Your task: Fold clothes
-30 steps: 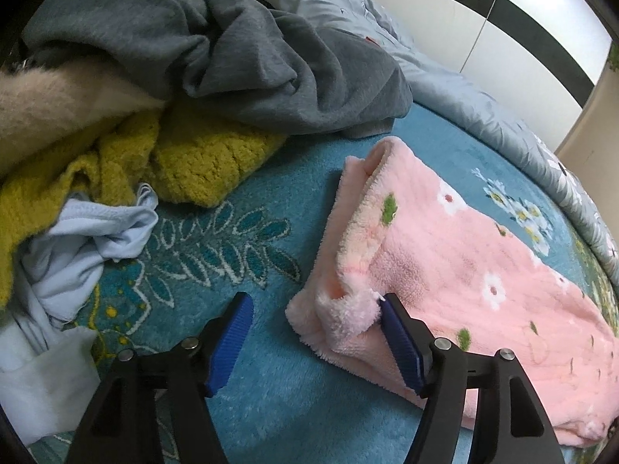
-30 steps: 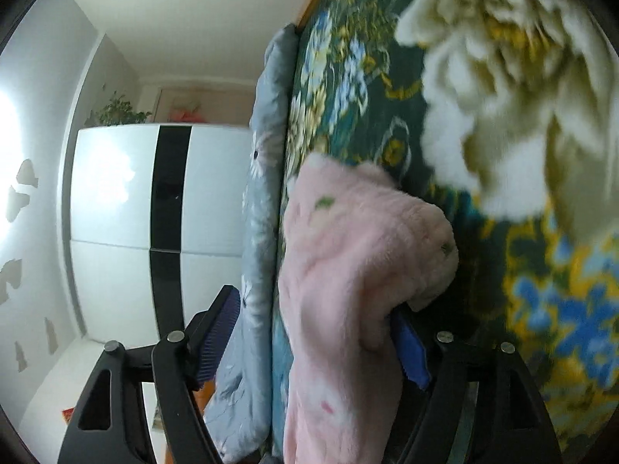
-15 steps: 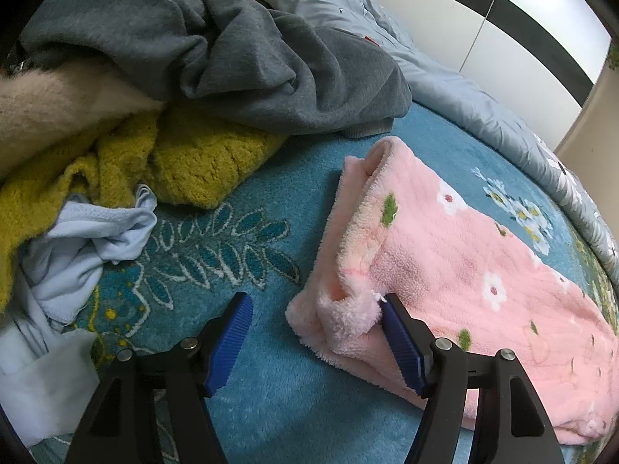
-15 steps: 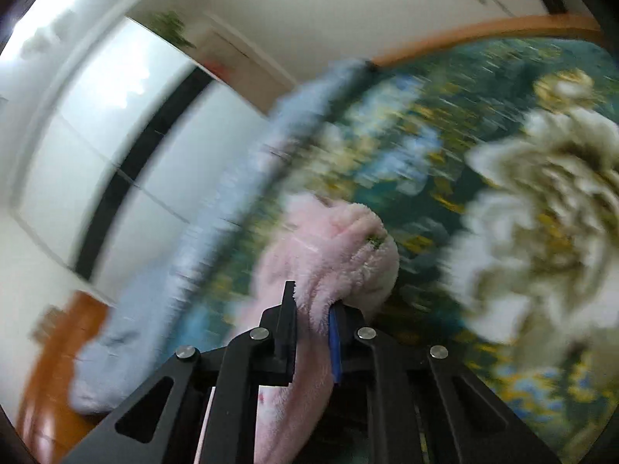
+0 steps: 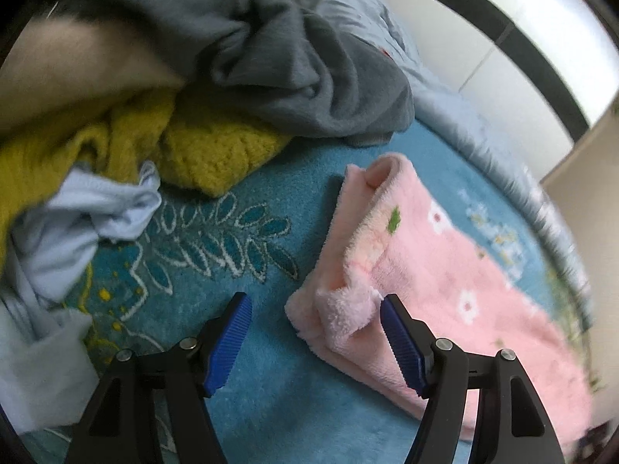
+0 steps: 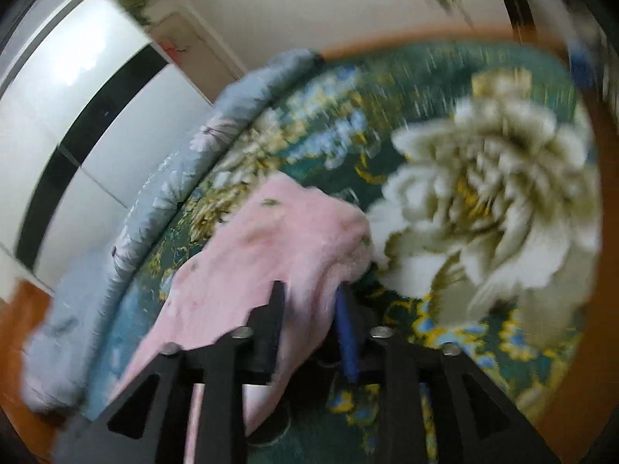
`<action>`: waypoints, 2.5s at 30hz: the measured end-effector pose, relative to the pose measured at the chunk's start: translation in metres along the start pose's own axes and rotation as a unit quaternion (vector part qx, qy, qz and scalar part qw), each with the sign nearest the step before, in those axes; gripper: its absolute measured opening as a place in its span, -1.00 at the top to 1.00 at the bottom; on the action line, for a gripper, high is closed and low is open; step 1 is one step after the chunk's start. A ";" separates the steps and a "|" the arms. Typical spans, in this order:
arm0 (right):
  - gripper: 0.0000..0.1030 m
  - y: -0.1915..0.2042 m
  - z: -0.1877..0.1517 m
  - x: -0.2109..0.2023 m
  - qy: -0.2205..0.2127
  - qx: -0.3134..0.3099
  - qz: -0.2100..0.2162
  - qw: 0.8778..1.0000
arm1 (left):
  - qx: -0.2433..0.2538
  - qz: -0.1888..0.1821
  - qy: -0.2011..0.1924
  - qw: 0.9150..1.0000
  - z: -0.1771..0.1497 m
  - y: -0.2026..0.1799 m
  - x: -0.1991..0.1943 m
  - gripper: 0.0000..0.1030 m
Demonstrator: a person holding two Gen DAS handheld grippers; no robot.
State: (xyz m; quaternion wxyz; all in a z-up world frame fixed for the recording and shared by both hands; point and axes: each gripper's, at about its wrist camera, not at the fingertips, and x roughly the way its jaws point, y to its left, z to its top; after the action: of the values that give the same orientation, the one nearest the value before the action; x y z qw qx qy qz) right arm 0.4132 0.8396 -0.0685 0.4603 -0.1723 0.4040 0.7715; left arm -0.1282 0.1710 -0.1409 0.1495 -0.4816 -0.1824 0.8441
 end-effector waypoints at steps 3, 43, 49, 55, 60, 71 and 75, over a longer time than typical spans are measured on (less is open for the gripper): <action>-0.18 0.041 -0.031 -0.020 -0.023 -0.051 0.050 0.997 | -0.052 -0.041 -0.001 0.998 0.001 0.015 -0.002 -0.41; -0.19 0.094 -0.166 -0.018 0.078 -0.037 0.223 0.971 | 0.221 -0.300 0.010 0.928 -0.069 -0.296 -0.039 0.75; -0.19 0.078 -0.162 -0.021 0.074 -0.028 0.206 0.975 | 0.307 -0.306 0.114 0.894 -0.157 -0.361 0.005 0.75; -0.19 0.066 -0.162 -0.025 0.075 -0.025 0.185 0.980 | 0.308 -0.264 0.192 0.894 -0.208 -0.351 0.045 0.74; -0.19 0.079 -0.159 -0.028 0.073 -0.032 0.185 0.979 | 0.307 -0.281 0.212 0.884 -0.208 -0.346 0.040 0.50; -0.22 0.177 -0.171 -0.029 0.104 -0.181 0.220 0.953 | 0.311 -0.249 0.101 0.912 -0.158 -0.286 -0.018 -0.28; -0.22 0.220 -0.179 -0.021 0.116 -0.246 0.222 0.936 | 0.306 -0.102 0.030 0.946 -0.128 -0.246 -0.009 -0.28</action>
State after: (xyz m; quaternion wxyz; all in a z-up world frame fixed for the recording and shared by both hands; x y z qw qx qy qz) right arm 0.2181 0.6327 -0.0627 0.1706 -0.2740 0.2799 0.9041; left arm 0.0064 0.4070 -0.0829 0.3801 -0.4169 0.0411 0.8246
